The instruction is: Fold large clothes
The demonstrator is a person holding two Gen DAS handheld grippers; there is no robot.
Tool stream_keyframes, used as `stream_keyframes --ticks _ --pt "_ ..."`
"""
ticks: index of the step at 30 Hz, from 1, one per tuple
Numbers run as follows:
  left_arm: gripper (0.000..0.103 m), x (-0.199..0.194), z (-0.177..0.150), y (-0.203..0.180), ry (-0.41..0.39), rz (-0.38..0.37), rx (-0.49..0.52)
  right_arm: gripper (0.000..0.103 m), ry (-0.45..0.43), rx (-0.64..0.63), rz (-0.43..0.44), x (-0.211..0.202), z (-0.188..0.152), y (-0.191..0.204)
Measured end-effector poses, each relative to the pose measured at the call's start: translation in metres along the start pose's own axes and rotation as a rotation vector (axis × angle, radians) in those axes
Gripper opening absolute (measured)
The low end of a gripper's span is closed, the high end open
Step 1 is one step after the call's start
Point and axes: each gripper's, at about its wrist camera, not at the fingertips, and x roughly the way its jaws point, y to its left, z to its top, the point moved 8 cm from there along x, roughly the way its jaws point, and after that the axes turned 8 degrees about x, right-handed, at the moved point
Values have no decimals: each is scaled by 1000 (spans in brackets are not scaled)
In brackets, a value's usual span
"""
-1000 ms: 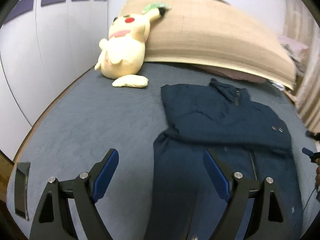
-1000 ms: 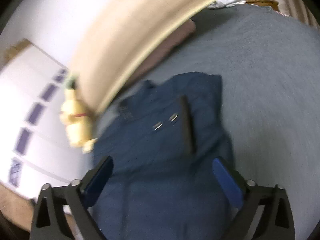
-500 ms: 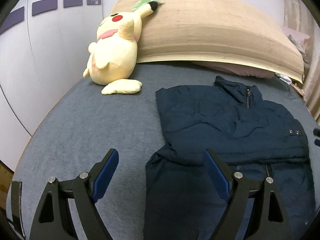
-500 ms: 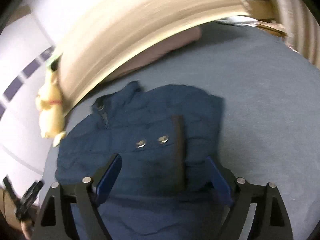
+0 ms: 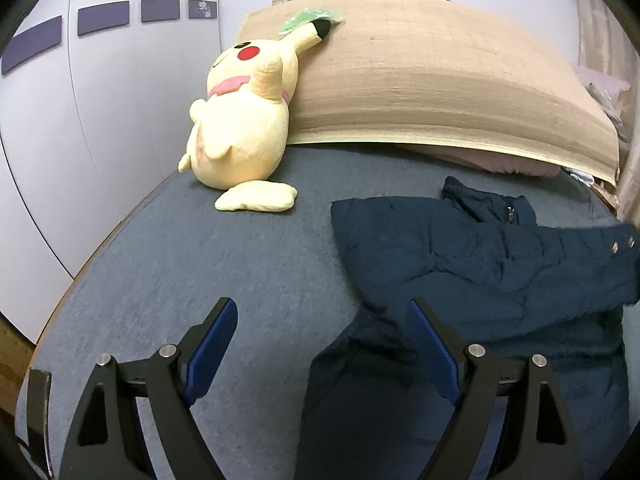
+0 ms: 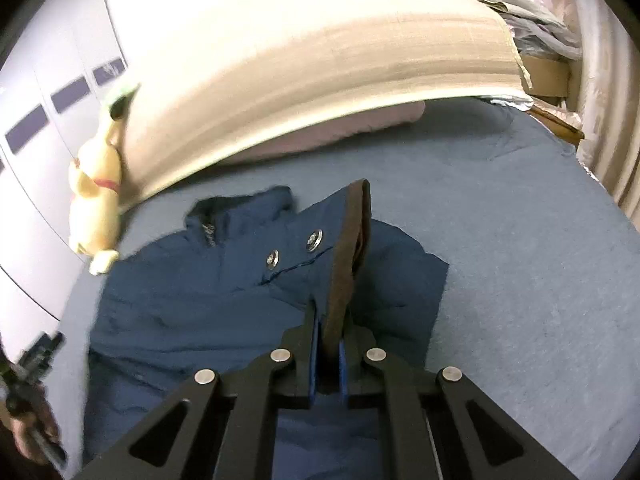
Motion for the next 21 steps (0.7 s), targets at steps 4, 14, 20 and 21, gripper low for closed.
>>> stream_keyframes --ticks 4,14,20,21 --pt "86 11 3 -17 20 19 47 9 132 72 -46 62 -41 -32" --pt "86 33 24 -38 19 56 104 83 35 432 229 -3 -45 -61" --pt "86 49 19 -53 43 44 127 83 185 679 436 10 -90 -39" --pt "86 55 15 -53 62 44 123 83 180 709 425 20 -90 -41"
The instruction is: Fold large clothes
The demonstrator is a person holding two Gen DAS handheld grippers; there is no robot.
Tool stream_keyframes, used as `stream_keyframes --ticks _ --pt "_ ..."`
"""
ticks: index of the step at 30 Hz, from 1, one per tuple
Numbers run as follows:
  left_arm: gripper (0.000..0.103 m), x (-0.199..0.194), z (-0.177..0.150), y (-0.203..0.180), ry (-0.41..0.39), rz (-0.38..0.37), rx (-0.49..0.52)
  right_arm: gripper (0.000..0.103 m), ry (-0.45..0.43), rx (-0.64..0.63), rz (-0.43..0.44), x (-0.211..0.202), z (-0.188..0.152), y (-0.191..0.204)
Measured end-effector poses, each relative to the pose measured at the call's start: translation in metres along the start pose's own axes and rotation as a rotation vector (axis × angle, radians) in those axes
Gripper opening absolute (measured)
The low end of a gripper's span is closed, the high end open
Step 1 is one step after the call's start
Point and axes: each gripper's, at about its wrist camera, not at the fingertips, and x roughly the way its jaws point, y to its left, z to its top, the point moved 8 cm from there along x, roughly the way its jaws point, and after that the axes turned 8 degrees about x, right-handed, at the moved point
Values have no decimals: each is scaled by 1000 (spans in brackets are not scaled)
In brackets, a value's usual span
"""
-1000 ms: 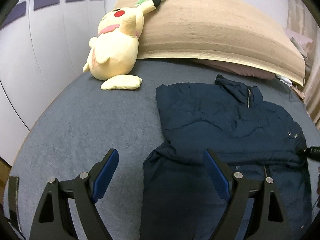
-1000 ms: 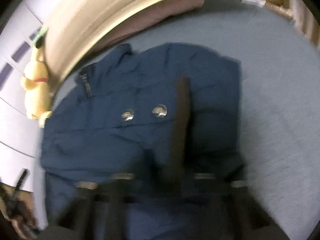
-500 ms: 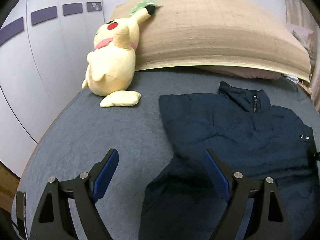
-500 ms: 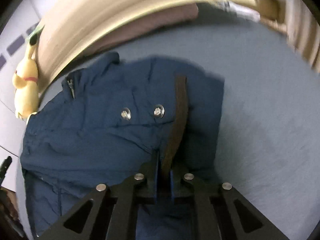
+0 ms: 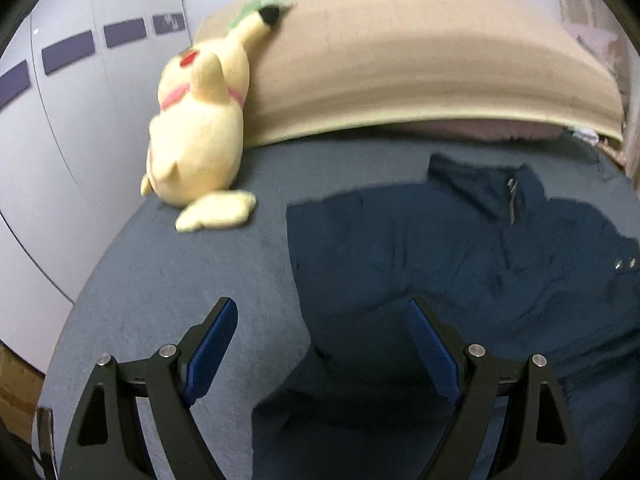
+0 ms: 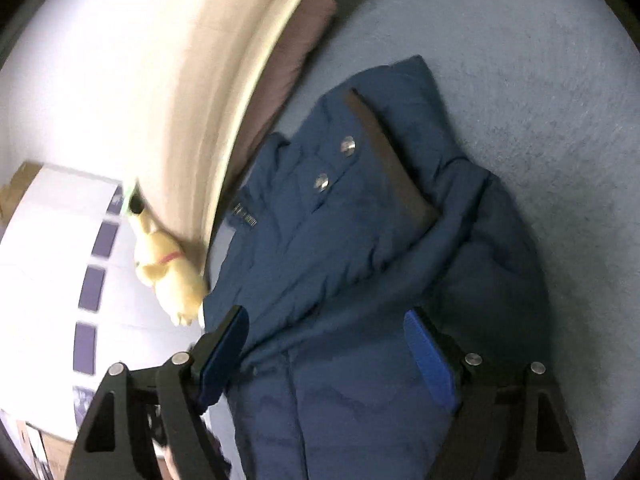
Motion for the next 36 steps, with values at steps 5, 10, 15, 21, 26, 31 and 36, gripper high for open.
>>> stream_keyframes --ticks 5,10,15,21,26,31,36 --pt "89 38 -26 5 140 25 11 30 -14 133 -29 31 27 -13" --pt "89 50 -39 12 153 29 -4 9 -134 -178 -134 11 29 42" --pt "89 47 -36 14 148 31 -5 23 -16 -58 -171 41 28 -11" --pt "88 -8 -4 21 -10 88 23 81 -29 -130 -32 -22 17 17" --pt "88 -26 26 -13 -94 23 46 83 -152 -189 -3 -62 53 38" --pt "88 2 12 -57 -40 -26 109 83 -119 -146 -99 -13 112 18" --pt "90 44 -11 -55 38 -91 25 70 -56 -160 -169 38 135 2"
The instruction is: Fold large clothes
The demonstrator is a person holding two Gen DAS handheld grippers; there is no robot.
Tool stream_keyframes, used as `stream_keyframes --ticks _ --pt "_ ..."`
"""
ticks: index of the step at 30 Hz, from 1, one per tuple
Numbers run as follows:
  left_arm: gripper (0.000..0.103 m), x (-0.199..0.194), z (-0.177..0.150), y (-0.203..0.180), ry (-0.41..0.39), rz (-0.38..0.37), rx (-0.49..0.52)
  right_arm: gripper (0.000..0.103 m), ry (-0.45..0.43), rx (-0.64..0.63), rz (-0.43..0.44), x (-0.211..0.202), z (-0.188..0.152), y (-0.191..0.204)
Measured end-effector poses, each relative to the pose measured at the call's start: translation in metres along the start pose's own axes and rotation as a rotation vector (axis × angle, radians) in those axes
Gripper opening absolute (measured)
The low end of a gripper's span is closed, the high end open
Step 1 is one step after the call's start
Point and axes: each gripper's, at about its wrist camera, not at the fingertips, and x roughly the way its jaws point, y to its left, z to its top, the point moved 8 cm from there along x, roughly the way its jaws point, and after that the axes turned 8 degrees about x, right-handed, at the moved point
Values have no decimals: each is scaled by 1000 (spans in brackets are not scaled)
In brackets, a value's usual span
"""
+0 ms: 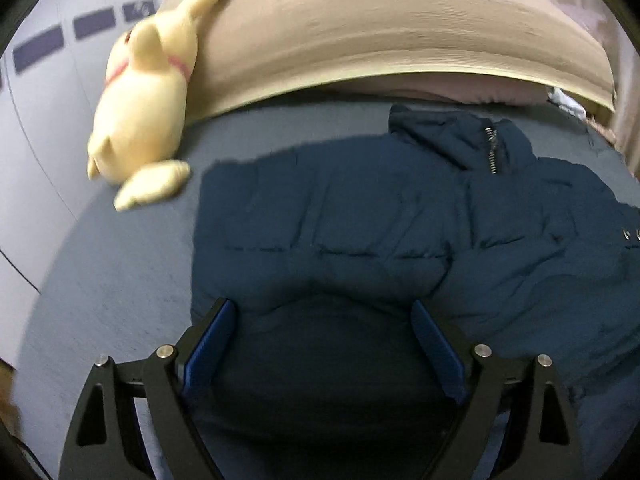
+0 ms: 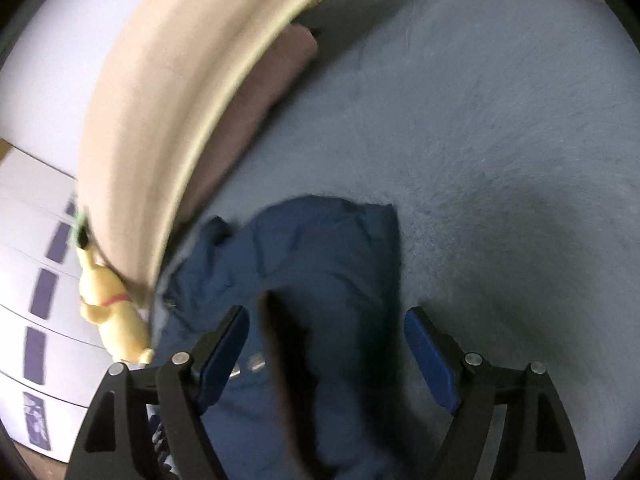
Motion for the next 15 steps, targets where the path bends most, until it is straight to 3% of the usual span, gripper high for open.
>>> stream_keyframes --ticks 1,2,4,5,7,9,11,12,13,15 --pt "90 2 -2 1 3 -12 -7 35 28 -23 2 10 -2 3" --pt "90 2 -2 1 5 -16 -10 28 47 -75 -17 17 -5 10" --pt "90 6 -4 1 10 -19 -8 17 -5 -196 -87 8 -12 23" --pt "91 6 -4 1 10 -23 -8 15 -41 -246 -125 5 -13 27" --pt "91 8 -5 2 15 -24 -9 15 -38 -224 -231 17 -9 7" --pt "90 2 -5 4 28 -32 -5 22 -56 -205 -223 11 -7 4" --pt "90 -9 -1 9 24 -46 2 47 -104 -223 -253 -9 -8 11" --pt "90 -18 1 15 7 -50 -7 68 -146 -230 -259 -24 -9 17" --pt "90 -32 7 28 -35 -60 -29 78 -196 -247 -267 -41 -9 25" --pt "90 -50 16 56 -94 -65 -86 78 -289 -302 -236 -71 -16 51"
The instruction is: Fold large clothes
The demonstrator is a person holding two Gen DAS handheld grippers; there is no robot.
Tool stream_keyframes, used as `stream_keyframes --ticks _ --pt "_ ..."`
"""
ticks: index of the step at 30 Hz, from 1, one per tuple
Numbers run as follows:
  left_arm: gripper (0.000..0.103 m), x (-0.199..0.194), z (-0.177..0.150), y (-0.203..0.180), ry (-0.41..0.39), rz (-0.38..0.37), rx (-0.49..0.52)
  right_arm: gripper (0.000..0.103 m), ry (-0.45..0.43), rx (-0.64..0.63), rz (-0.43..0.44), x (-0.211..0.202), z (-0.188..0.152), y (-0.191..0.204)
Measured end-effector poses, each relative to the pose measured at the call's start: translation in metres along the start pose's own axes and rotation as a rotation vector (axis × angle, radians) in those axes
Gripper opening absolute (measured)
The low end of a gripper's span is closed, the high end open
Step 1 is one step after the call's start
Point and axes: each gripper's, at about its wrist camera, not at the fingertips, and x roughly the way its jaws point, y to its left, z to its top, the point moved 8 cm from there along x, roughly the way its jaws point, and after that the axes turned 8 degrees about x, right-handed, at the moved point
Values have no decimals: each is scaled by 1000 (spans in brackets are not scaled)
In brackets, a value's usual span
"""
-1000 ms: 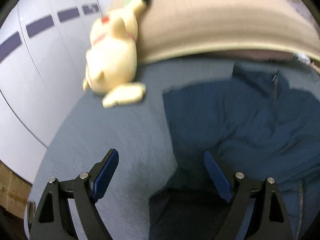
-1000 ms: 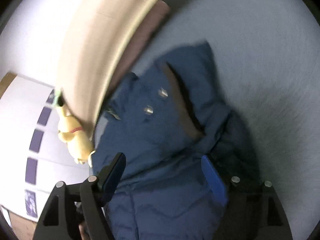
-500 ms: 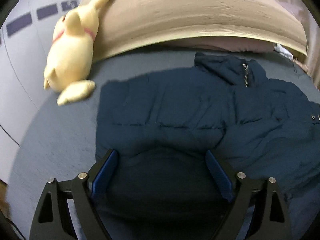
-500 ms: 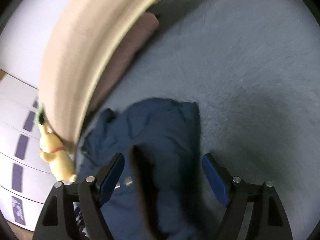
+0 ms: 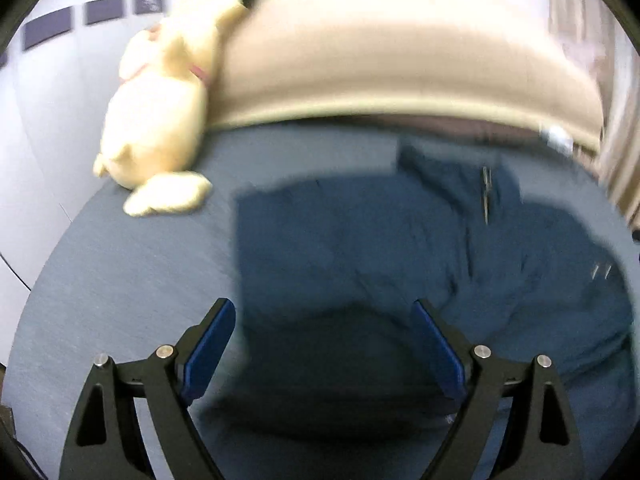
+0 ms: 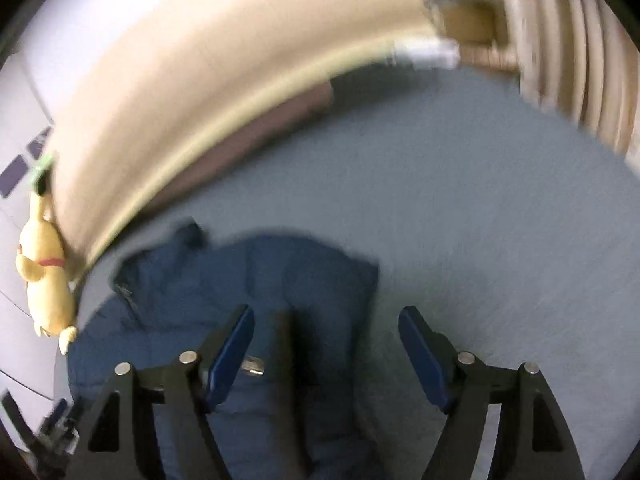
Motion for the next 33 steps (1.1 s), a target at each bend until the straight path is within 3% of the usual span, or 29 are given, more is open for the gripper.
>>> stream_keyframes --ticks 3,6,9,12,16,18,19,20,22,26,33 --pt "90 4 12 46 12 11 -123 78 15 -65 147 -24 -10 47" --pt "90 29 13 81 79 6 -239 78 82 -219 210 -15 -46 104" --pt "90 57 9 92 137 -25 -284 78 142 -296 187 7 -81 118" --pt "90 74 13 91 150 -34 -295 78 213 -321 151 36 -107 107" --pt "90 92 21 83 147 -68 -288 78 214 -347 143 46 -119 95" --pt "62 101 24 77 152 -74 -264 78 225 -355 142 49 -121 94" --pt "35 109 24 69 178 -107 -239 78 229 -359 142 48 -120 92" --pt "30 113 23 64 190 -112 -223 78 231 -364 143 47 -120 94" --pt "26 116 22 58 180 -68 -169 78 236 -367 137 54 -121 99" --pt "26 119 19 66 181 -80 -196 78 243 -367 130 66 -125 104" --pt "30 102 23 73 167 13 -154 78 251 -370 109 70 -127 105"
